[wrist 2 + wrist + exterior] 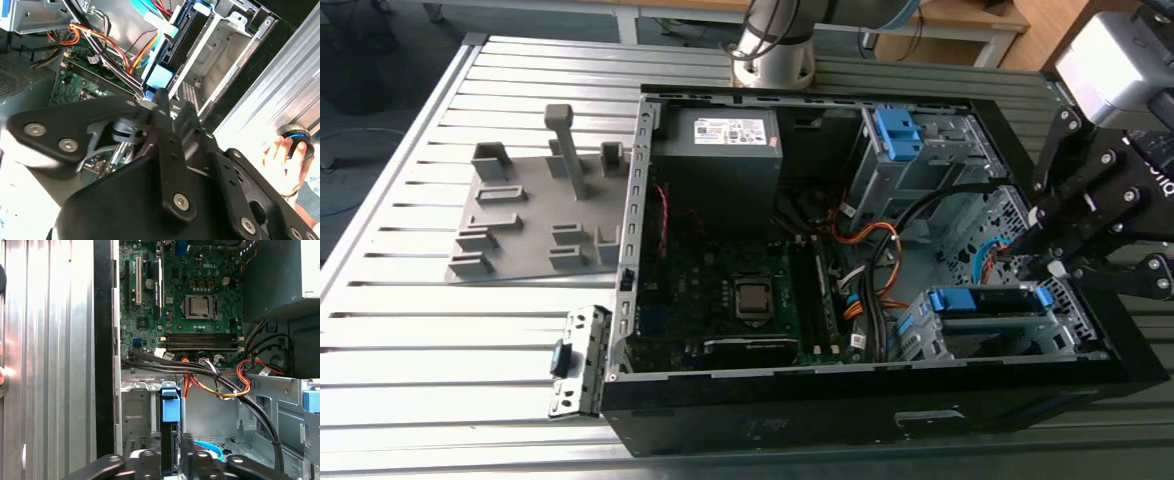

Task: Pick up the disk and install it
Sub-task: 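Insert the disk into the insertion slot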

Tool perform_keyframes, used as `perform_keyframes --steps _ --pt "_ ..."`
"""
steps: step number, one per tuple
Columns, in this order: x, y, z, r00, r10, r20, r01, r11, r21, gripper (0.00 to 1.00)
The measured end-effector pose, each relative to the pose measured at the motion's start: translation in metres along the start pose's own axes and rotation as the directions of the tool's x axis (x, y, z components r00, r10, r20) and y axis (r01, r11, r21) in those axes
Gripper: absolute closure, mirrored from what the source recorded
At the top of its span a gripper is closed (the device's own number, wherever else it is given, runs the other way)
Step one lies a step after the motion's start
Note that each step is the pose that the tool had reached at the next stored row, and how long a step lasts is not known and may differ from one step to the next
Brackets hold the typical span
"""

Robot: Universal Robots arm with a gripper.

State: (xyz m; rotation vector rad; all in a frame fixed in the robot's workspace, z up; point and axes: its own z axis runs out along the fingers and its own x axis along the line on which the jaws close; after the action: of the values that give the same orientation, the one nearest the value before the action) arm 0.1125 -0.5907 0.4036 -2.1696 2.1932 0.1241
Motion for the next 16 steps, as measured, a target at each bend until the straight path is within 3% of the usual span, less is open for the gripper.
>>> perform_keyframes --steps 1,3,6,16 --pt "0.0 0.0 0.0 1.0 0.0 0.0 0.0 1.0 0.0 0.7" --pt "0.0 0.0 0.0001 1.0 0.0 0.0 0.0 1.0 0.0 0.81" --pt "0.0 0.0 0.0002 1.0 0.0 0.0 0.0 1.0 0.0 0.89" --pt "0.0001 0.0 0.0007 1.0 0.0 0.0 0.0 1.0 0.0 0.89"
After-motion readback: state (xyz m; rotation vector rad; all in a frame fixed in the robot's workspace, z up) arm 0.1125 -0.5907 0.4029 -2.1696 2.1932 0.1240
